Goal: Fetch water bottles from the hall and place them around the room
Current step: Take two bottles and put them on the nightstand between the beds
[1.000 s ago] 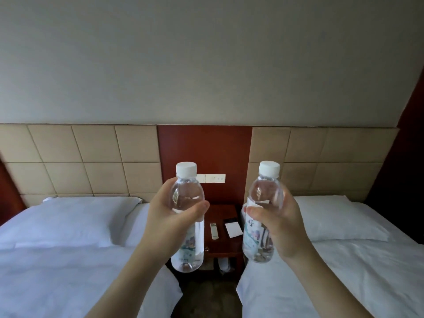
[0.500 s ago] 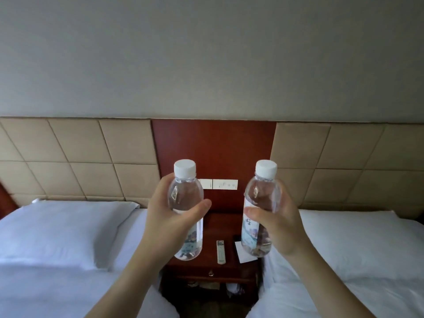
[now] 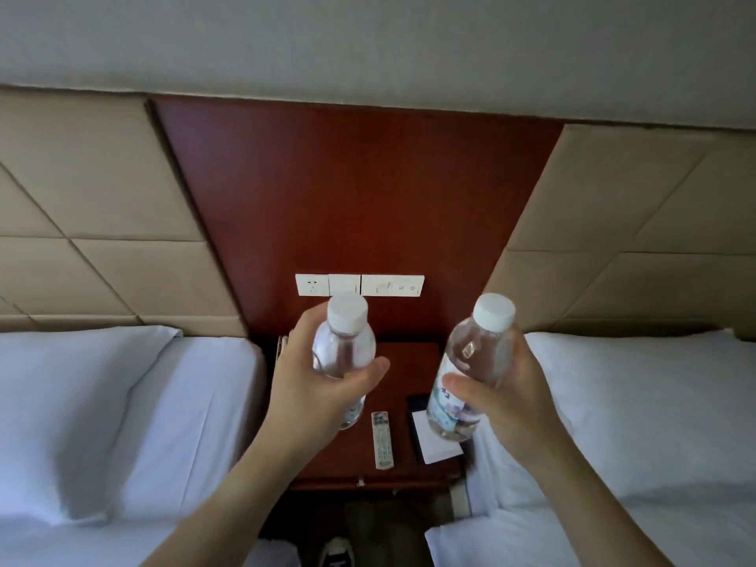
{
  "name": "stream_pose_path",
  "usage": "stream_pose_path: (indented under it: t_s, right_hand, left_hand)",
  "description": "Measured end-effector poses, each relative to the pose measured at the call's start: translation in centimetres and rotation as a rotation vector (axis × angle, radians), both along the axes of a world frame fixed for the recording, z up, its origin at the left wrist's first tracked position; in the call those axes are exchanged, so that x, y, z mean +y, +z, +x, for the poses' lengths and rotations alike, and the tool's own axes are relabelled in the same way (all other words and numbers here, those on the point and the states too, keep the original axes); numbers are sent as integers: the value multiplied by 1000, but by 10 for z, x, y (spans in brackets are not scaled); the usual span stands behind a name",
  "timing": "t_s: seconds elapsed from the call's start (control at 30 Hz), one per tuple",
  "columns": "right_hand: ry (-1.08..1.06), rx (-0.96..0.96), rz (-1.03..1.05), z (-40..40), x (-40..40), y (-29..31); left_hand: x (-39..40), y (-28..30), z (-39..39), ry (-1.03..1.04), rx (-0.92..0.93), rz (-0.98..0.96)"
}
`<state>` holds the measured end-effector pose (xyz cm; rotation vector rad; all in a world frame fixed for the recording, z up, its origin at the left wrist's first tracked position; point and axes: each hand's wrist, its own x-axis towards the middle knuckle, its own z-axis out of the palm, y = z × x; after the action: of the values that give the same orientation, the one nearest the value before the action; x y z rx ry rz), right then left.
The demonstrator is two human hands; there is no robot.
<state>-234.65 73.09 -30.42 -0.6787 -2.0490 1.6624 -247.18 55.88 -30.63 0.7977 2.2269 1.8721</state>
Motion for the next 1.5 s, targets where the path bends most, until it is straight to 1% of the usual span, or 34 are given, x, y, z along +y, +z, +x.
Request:
stream_pose_path:
  t_s: [0.07,0.23,0.4,0.5,0.63,0.77,0.87,1.0,1.1,1.23,1.33,1.43,1.5]
  right_hand:
    - [-20,-28,-4,-26,19,-28]
    - [-56,-76,-72,-80,68,-118]
    - [-38,-148,-134,-131,117,-239]
    - [4,-179,-171,-156,135,-310]
    - [21,-226,-143,-178,154,-406]
    - [47,-236,-67,-192,165,-479]
    - [66,-236,-2,-196,172,-512]
    - [25,-173,22,-197,178,-538]
    - [23,-215,9,-192,172,-553]
    - [26,-288,-40,-190,165,-565]
    - [-18,-353,-27,-191,161,-571]
    - [-42,-383,26,-192,162,-576]
    - [-33,-374,50,-197,167,-577]
  left_hand:
    - [23,-31,-28,6,-13,-48]
    - [83,-116,-83,-59,-88,-72]
    - [129,-244,-123,11,-140,-111]
    - [151,-323,-139,2,-186,-150]
    - [173,-410,-156,-11,-169,-214]
    - [185,-479,-170,-23,-152,-240]
    - [191,-509,-176,-34,-122,-245]
    - [198,-530,-182,-39,-89,-227]
    - [189,-546,-176,-39,-136,-313]
    - [169,-568,-175,-93,-197,-442]
    - [166,-571,-183,-137,-158,-520]
    - [170,-573,-194,-183,-125,-554]
    - [176,-575,-203,-207,-156,-538]
